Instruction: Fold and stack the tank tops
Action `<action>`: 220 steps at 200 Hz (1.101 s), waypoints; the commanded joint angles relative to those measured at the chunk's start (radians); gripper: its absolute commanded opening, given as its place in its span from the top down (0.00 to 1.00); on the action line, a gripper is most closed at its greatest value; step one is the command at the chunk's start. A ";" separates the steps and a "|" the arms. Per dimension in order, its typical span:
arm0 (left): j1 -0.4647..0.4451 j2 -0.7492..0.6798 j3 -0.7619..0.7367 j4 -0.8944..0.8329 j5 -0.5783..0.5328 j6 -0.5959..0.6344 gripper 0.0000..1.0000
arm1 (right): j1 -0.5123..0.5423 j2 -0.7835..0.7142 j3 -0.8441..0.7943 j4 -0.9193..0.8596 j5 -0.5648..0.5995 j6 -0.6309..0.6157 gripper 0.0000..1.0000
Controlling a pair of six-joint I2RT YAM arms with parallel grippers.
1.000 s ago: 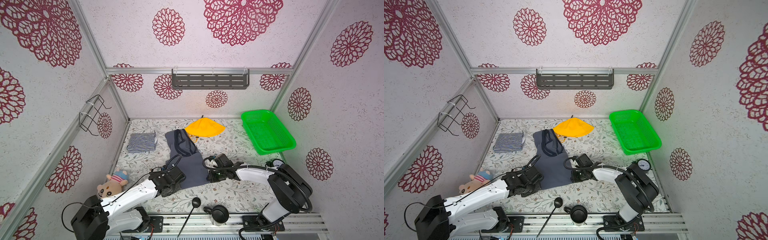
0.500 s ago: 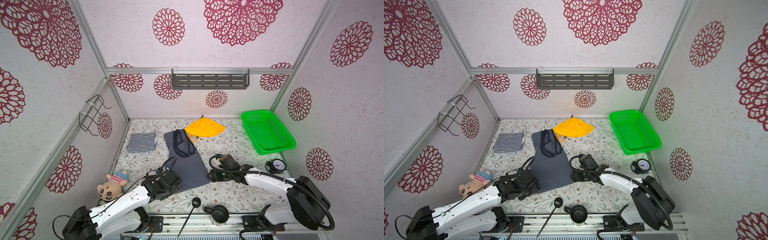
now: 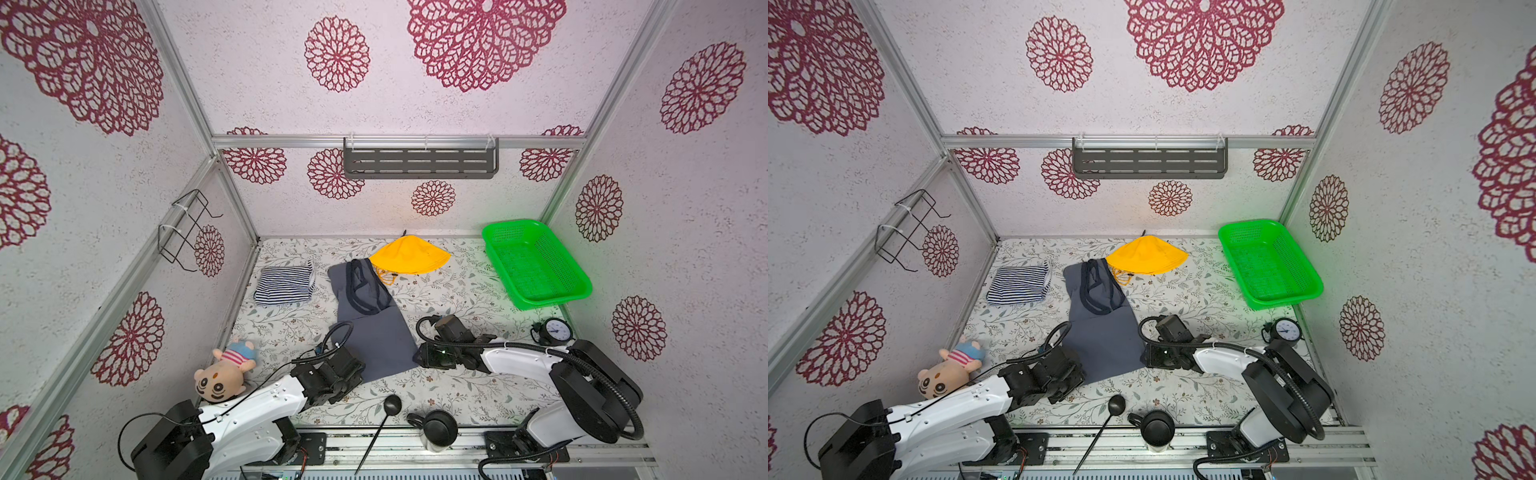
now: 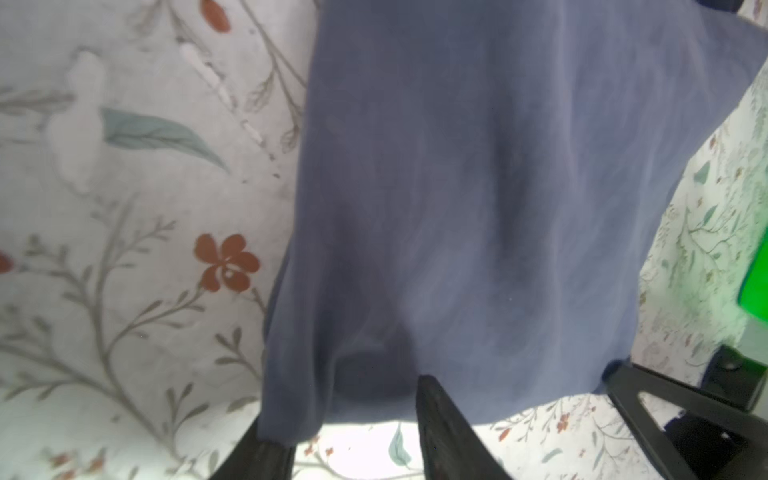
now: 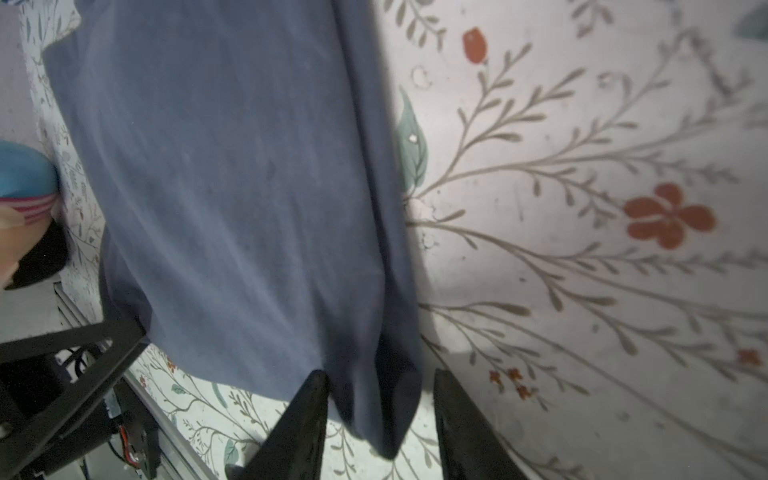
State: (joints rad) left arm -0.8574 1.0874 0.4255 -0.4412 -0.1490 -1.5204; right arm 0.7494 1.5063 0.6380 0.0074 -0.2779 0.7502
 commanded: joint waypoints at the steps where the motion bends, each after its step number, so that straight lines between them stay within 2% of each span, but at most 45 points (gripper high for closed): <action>1: -0.009 0.008 0.014 0.008 -0.035 -0.016 0.66 | 0.011 0.020 0.033 0.015 -0.021 0.000 0.68; 24: -0.009 -0.018 0.056 -0.106 -0.064 0.012 0.88 | 0.011 0.004 0.062 -0.041 0.001 -0.036 0.94; 36: -0.009 -0.039 0.073 -0.157 -0.075 0.023 1.00 | 0.012 -0.007 0.081 -0.088 0.012 -0.061 1.00; 78: -0.018 -0.101 0.102 -0.253 -0.056 0.018 1.00 | 0.027 -0.067 0.123 -0.236 0.011 -0.099 1.00; 101: -0.034 -0.108 0.203 -0.393 -0.124 0.043 1.00 | 0.039 -0.114 0.176 -0.326 0.045 -0.131 1.00; 119: -0.023 -0.108 0.274 -0.430 -0.176 0.099 1.00 | 0.037 -0.122 0.245 -0.387 0.094 -0.168 1.00; 160: 0.113 -0.058 0.395 -0.420 -0.166 0.310 1.00 | 0.028 -0.032 0.435 -0.452 0.178 -0.297 1.00; 204: 0.291 0.002 0.505 -0.351 -0.143 0.525 1.00 | -0.014 0.131 0.653 -0.468 0.187 -0.416 1.00; 220: 0.370 0.044 0.526 -0.285 -0.095 0.598 1.00 | -0.043 0.189 0.732 -0.452 0.173 -0.442 1.00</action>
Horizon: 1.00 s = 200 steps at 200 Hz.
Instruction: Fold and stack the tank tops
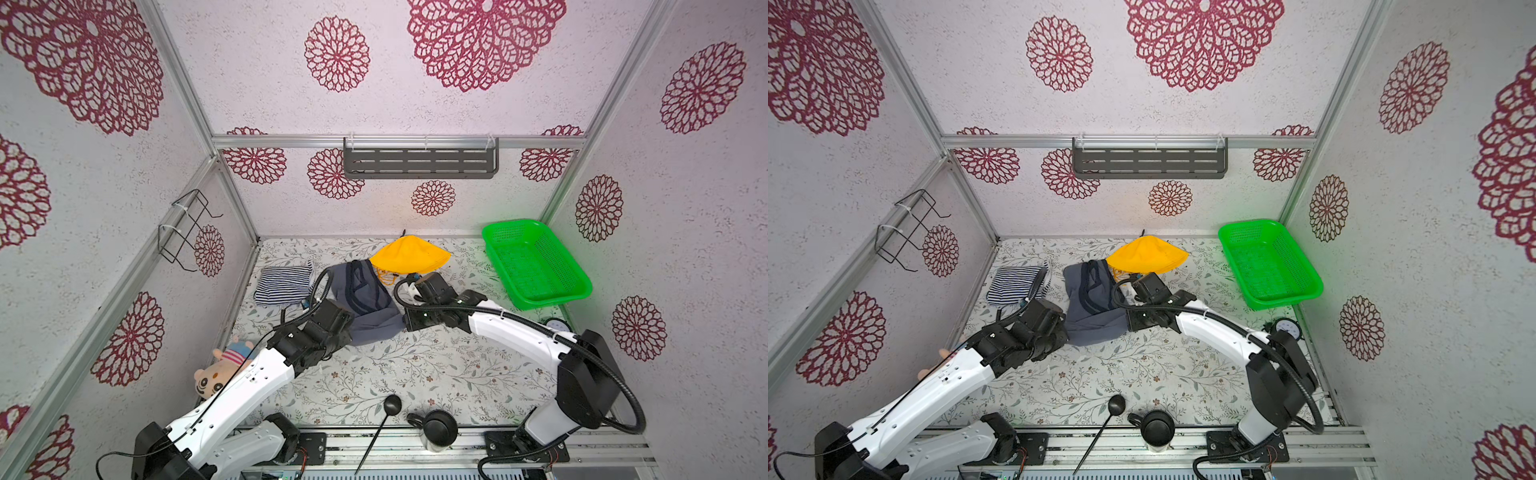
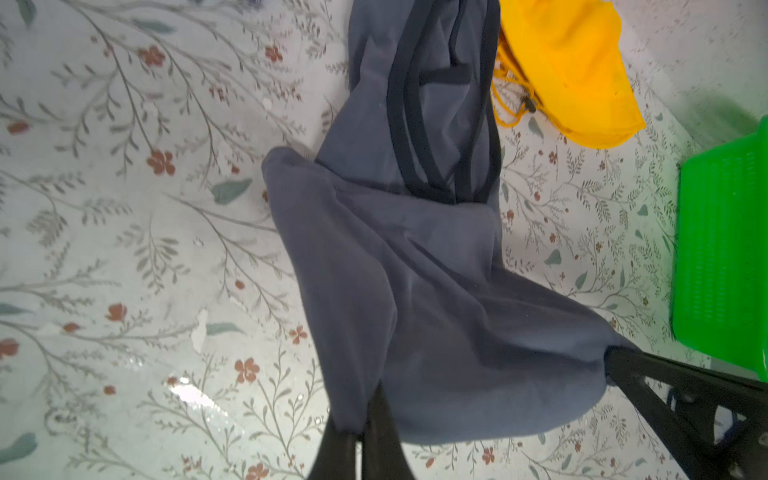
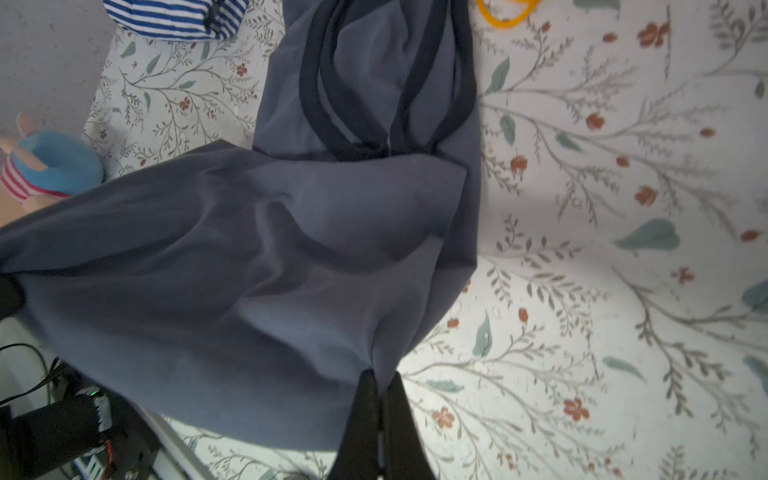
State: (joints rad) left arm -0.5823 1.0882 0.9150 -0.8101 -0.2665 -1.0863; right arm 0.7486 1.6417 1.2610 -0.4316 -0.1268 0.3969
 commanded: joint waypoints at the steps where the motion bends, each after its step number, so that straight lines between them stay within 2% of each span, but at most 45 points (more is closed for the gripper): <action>1: 0.099 0.047 0.039 0.087 0.026 0.168 1.00 | -0.044 0.058 0.115 -0.012 0.019 -0.090 1.00; 29: 0.215 0.157 0.098 0.185 0.076 0.265 1.00 | -0.102 0.177 0.252 0.021 -0.051 -0.117 1.00; 83: 0.375 0.383 0.248 0.321 0.176 0.373 1.00 | -0.168 0.383 0.472 0.104 -0.081 -0.152 1.00; 124: 0.457 0.557 0.347 0.416 0.249 0.405 1.00 | -0.194 0.502 0.584 0.212 -0.068 -0.183 1.00; 172: 0.508 0.760 0.459 0.517 0.286 0.409 1.00 | -0.220 0.626 0.627 0.415 -0.046 -0.166 1.00; 178: 0.513 0.779 0.471 0.535 0.290 0.408 0.88 | -0.222 0.646 0.641 0.433 -0.042 -0.159 0.95; 190: 0.521 0.826 0.494 0.575 0.298 0.405 0.45 | -0.229 0.679 0.667 0.466 -0.043 -0.152 0.60; 195: 0.527 0.841 0.505 0.587 0.301 0.406 0.33 | -0.231 0.692 0.674 0.479 -0.042 -0.151 0.45; 200: 0.528 0.852 0.513 0.598 0.303 0.409 0.27 | -0.232 0.699 0.678 0.493 -0.041 -0.150 0.32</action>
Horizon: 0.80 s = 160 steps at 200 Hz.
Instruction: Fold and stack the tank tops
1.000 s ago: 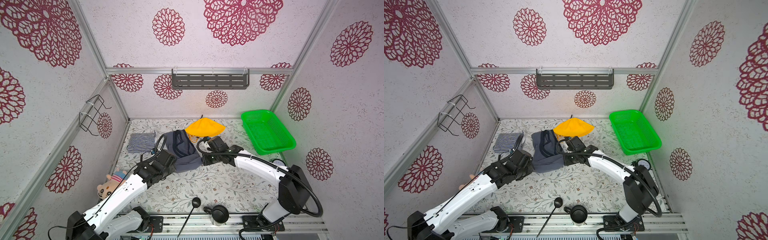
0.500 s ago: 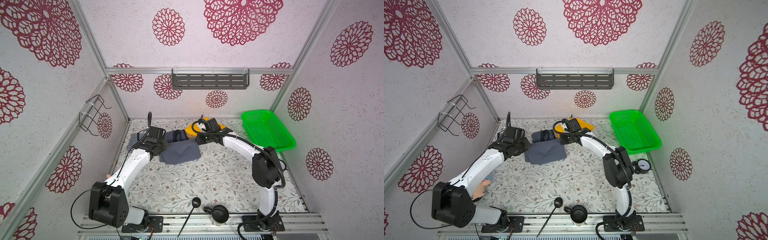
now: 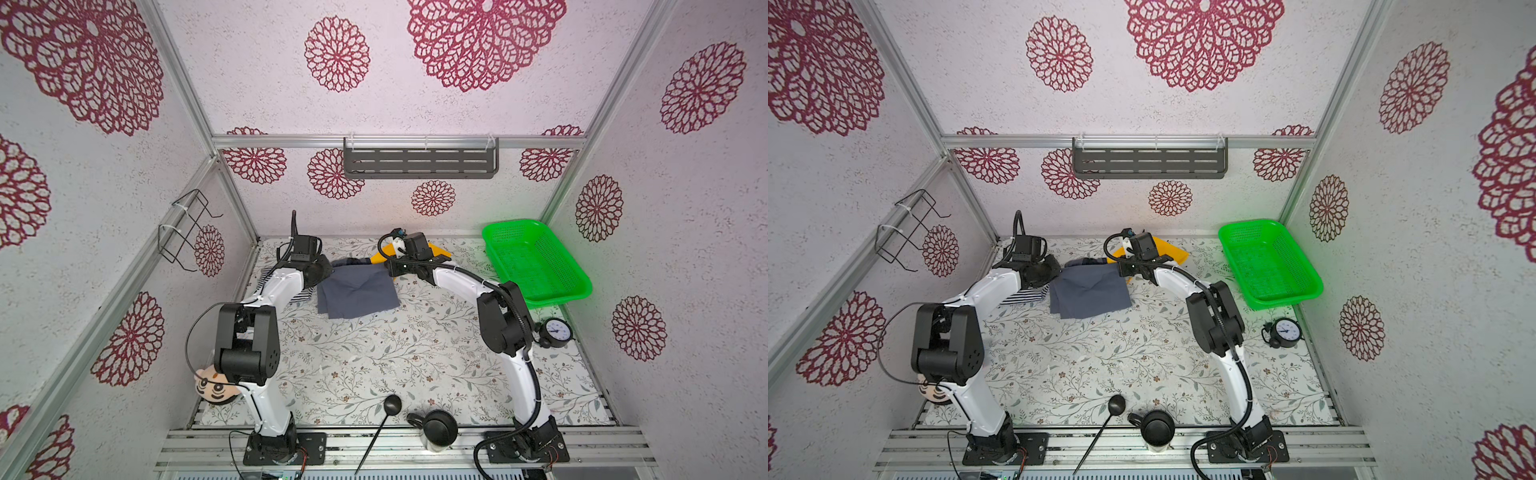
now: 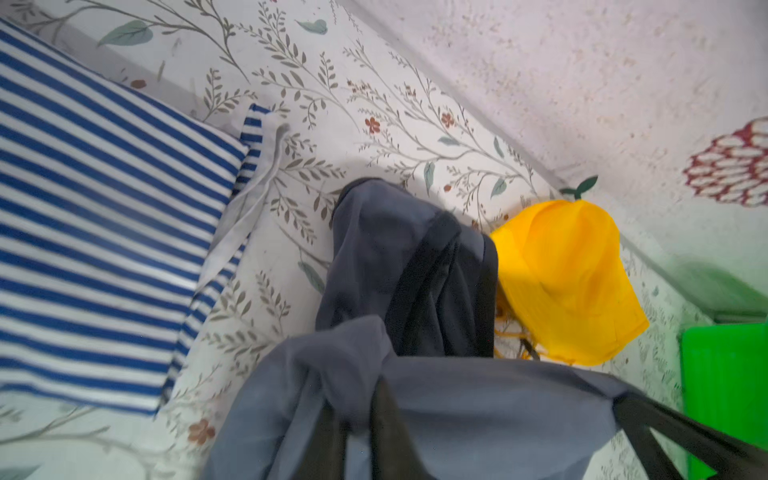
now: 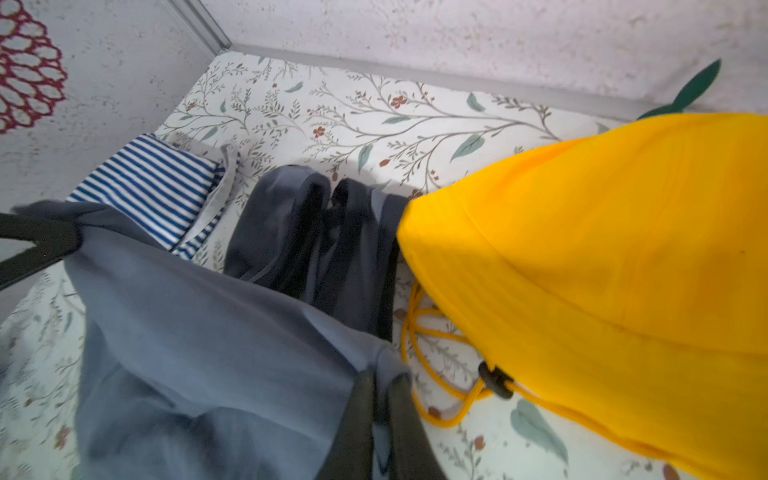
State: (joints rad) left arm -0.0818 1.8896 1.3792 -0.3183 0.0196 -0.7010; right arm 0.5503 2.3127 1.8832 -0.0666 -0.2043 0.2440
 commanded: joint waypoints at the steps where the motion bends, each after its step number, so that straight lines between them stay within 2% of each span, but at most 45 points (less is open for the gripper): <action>1: 0.029 0.053 0.050 0.108 0.017 0.024 0.26 | -0.033 0.030 0.058 0.130 0.036 0.003 0.30; 11: 0.033 0.060 0.062 0.125 0.015 0.029 0.19 | -0.035 0.037 0.067 0.138 0.040 -0.002 0.04; 13: 0.033 0.059 0.063 0.127 0.015 0.029 0.17 | -0.034 0.037 0.068 0.136 0.043 -0.004 0.02; 26: 0.034 0.042 0.074 0.126 0.021 0.039 0.12 | -0.035 0.024 0.063 0.124 0.042 -0.018 0.01; 50: 0.023 -0.040 0.056 0.076 0.012 0.051 0.12 | -0.033 -0.058 -0.033 0.135 0.032 -0.035 0.02; 64: -0.002 -0.082 0.021 0.067 0.010 0.048 0.17 | -0.027 -0.098 -0.088 0.143 0.007 -0.038 0.08; 84: -0.053 -0.090 -0.006 0.025 0.000 0.042 0.17 | -0.008 -0.105 -0.091 0.080 -0.023 -0.047 0.15; 91: -0.071 -0.085 -0.018 0.020 -0.006 0.034 0.18 | 0.003 -0.102 -0.092 0.061 -0.027 -0.053 0.21; 106: -0.101 -0.063 -0.049 0.036 -0.004 0.011 0.27 | 0.026 -0.096 -0.117 0.054 -0.020 -0.065 0.44; 120: -0.116 -0.032 -0.072 0.065 -0.004 -0.009 0.34 | 0.037 -0.086 -0.141 0.066 -0.035 -0.049 0.52; 139: -0.122 0.025 -0.071 0.084 0.020 -0.035 0.37 | 0.048 -0.072 -0.181 0.101 -0.063 -0.005 0.70; 160: -0.128 0.104 -0.051 0.082 0.020 -0.043 0.37 | 0.067 -0.065 -0.206 0.114 -0.058 0.018 0.74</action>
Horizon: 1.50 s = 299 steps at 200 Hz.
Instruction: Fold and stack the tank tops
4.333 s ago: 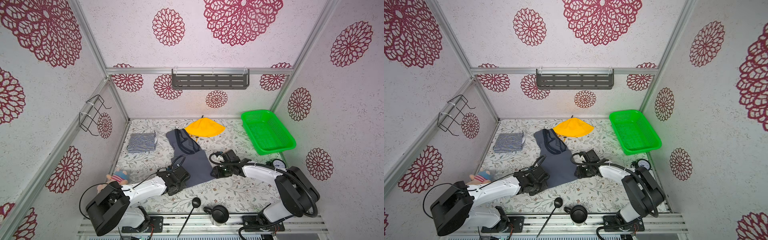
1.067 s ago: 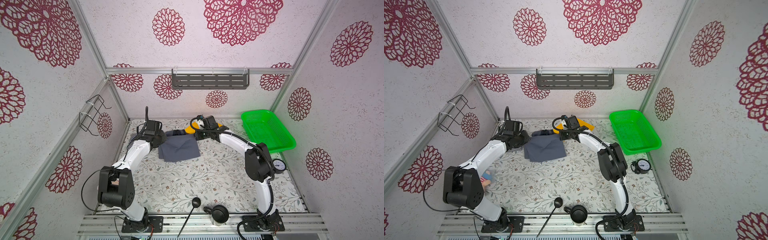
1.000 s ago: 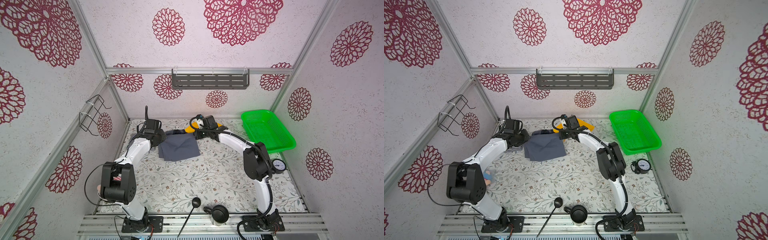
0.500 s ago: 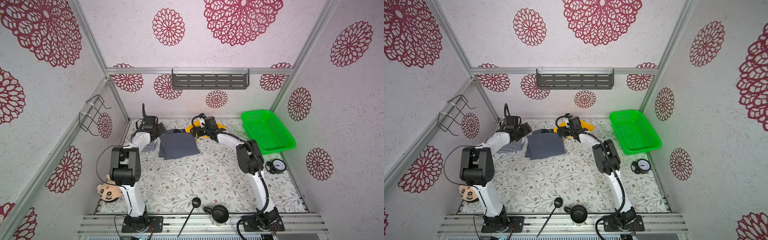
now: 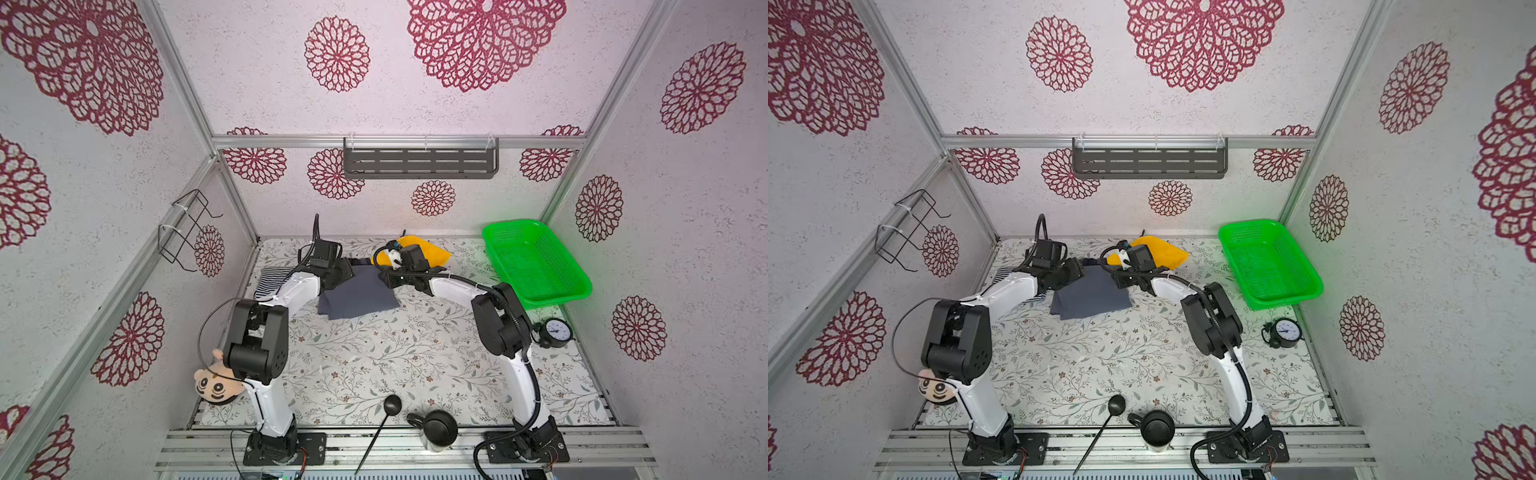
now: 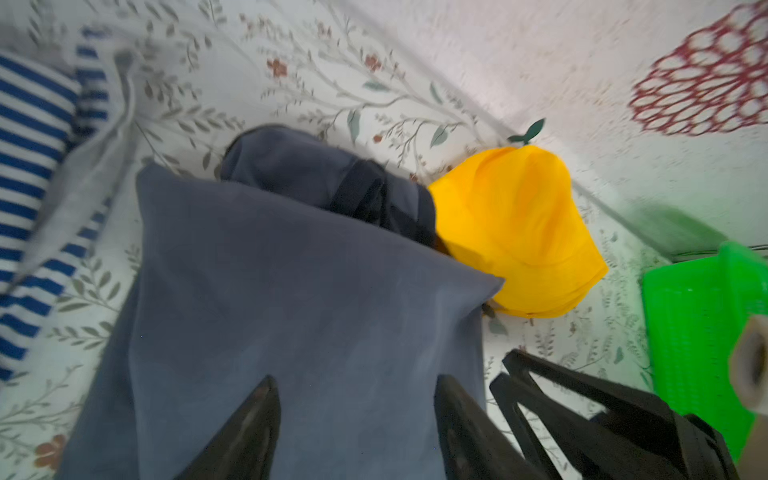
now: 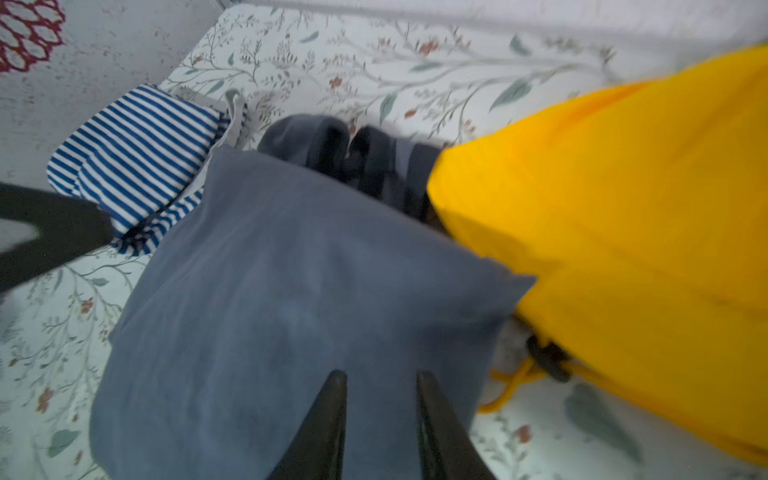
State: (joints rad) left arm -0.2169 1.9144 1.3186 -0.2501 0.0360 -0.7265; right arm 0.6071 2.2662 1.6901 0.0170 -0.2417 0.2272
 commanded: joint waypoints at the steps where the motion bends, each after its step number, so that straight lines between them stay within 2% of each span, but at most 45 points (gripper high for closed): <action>1: 0.007 0.083 0.011 0.011 0.004 -0.018 0.37 | 0.011 -0.017 -0.014 0.030 -0.018 0.036 0.74; 29: -0.003 0.126 0.018 -0.035 0.000 -0.020 0.37 | 0.024 -0.034 -0.061 0.018 0.016 0.048 0.79; 62: -0.057 0.060 -0.128 -0.043 -0.060 -0.048 0.37 | 0.028 -0.109 -0.195 0.026 0.023 0.067 0.81; 119: -0.224 -0.183 -0.329 -0.087 -0.136 -0.137 0.36 | 0.060 -0.329 -0.439 0.003 -0.030 0.103 0.83; 125: -0.231 -0.213 -0.336 -0.104 -0.153 -0.137 0.35 | 0.060 -0.355 -0.452 -0.003 -0.043 0.106 0.81; 136: -0.230 -0.268 -0.339 -0.130 -0.173 -0.125 0.30 | 0.058 -0.401 -0.466 -0.021 -0.059 0.115 0.72; 150: -0.223 -0.335 -0.321 -0.162 -0.200 -0.097 0.20 | 0.047 -0.434 -0.456 -0.066 -0.070 0.115 0.53; 171: -0.197 -0.415 -0.294 -0.195 -0.159 -0.060 0.01 | 0.009 -0.460 -0.437 -0.114 -0.100 0.112 0.27; 181: -0.188 -0.450 -0.303 -0.187 -0.142 -0.052 0.02 | -0.014 -0.460 -0.425 -0.128 -0.129 0.100 0.20; 212: -0.134 -0.501 -0.424 -0.099 -0.081 -0.086 0.02 | -0.093 -0.391 -0.368 -0.155 -0.231 0.069 0.18; 247: -0.074 -0.531 -0.565 0.057 -0.054 -0.156 0.02 | -0.111 -0.301 -0.272 -0.184 -0.259 0.038 0.23; 299: -0.039 -0.444 -0.615 0.179 -0.063 -0.159 0.02 | -0.113 -0.172 -0.197 -0.127 -0.305 0.086 0.28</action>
State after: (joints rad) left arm -0.2661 1.4178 0.7120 -0.1963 -0.0380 -0.8730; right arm 0.4881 2.0674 1.4525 -0.1383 -0.4908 0.2989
